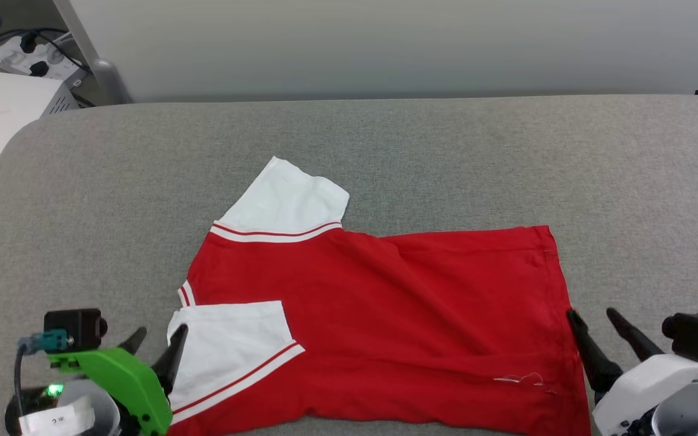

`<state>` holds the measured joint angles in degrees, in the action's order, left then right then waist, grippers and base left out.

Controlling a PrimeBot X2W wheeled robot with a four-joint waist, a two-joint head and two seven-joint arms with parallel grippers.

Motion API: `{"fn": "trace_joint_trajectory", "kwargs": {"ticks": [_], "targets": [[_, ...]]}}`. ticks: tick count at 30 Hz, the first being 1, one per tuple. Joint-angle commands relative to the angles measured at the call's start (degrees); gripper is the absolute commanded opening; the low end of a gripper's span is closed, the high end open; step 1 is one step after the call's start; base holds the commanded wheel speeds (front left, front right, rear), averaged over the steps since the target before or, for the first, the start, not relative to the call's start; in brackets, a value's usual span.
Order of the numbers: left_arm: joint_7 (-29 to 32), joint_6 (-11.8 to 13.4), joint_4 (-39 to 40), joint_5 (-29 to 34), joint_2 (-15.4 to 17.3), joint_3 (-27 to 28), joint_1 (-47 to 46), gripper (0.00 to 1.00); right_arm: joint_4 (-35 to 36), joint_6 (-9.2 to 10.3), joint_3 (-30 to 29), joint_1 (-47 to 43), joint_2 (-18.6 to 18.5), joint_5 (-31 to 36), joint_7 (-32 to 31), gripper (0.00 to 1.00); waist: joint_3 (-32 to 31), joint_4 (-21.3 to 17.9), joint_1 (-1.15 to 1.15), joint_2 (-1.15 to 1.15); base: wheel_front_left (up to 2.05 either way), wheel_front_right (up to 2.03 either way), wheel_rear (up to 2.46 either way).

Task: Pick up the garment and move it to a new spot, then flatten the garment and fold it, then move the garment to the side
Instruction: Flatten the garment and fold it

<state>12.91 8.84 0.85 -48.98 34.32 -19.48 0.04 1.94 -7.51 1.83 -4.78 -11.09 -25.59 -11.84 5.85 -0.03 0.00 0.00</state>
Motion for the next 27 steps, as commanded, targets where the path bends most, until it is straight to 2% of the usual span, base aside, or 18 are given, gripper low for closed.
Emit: {"fn": "trace_joint_trajectory", "kwargs": {"ticks": [1, 2, 3, 6, 13, 20, 22, 24, 27], "targets": [[-2.1, 0.1, 0.6, 1.4, -0.2, 0.7, -2.3, 1.0, 0.8, 0.02, -0.4, 1.5, 0.2, 1.6, 2.7, 1.0, 0.4, -0.1, 0.0, 0.0, 0.0, 0.0, 0.0], [-3.2, 0.4, 0.7, 2.7, -0.1, 0.8, -3.1, 1.0, 1.1, 0.02, -0.6, 1.9, 0.3, 2.5, 4.1, 1.0, 0.6, -0.2, 0.0, 0.0, 0.0, 0.0, 0.0], [-7.5, 1.0, 1.0, 6.1, -0.7, 1.2, -6.5, 1.0, 2.2, 0.02, -1.7, 3.5, 1.1, 5.2, 7.3, 1.0, 2.2, -0.8, 0.0, 0.0, 0.0, 0.0, 0.0], [-10.3, 1.1, 0.7, 9.0, -1.4, 0.8, -10.5, 1.0, 4.0, 0.02, -2.6, 5.1, 1.7, 7.1, 9.0, 1.0, 4.7, -1.1, 0.0, 0.0, 0.0, 0.0, 0.0], [-10.9, -1.4, -4.1, 12.1, -3.7, -1.5, -23.5, 1.0, 9.1, 0.02, -4.1, 9.8, 2.8, 9.5, 9.7, 1.0, 12.7, -2.5, 0.0, 0.0, 0.0, 0.0, 0.0], [-6.1, -7.0, -13.6, 11.3, -5.0, -3.8, -37.1, 1.0, 11.7, 0.02, -4.0, 14.2, 3.0, 11.0, 9.4, 1.0, 18.9, -4.6, 0.0, 0.0, 0.0, 0.0, 0.0], [-2.4, -10.6, -18.7, 9.8, -5.3, -4.7, -42.9, 1.0, 12.0, 0.02, -3.6, 15.3, 3.1, 11.2, 9.4, 1.0, 21.0, -5.7, 0.0, 0.0, 0.0, 0.0, 0.0], [1.3, -12.8, -21.9, 8.2, -5.2, -5.4, -46.3, 1.0, 12.0, 0.02, -3.3, 15.8, 3.2, 11.1, 9.4, 1.0, 22.2, -6.4, 0.0, 0.0, 0.0, 0.0, 0.0], [7.9, -14.8, -26.1, 5.3, -4.8, -6.6, -50.7, 1.0, 11.5, 0.02, -3.0, 16.4, 3.5, 10.9, 9.6, 1.0, 23.5, -7.2, 0.0, 0.0, 0.0, 0.0, 0.0]]}}
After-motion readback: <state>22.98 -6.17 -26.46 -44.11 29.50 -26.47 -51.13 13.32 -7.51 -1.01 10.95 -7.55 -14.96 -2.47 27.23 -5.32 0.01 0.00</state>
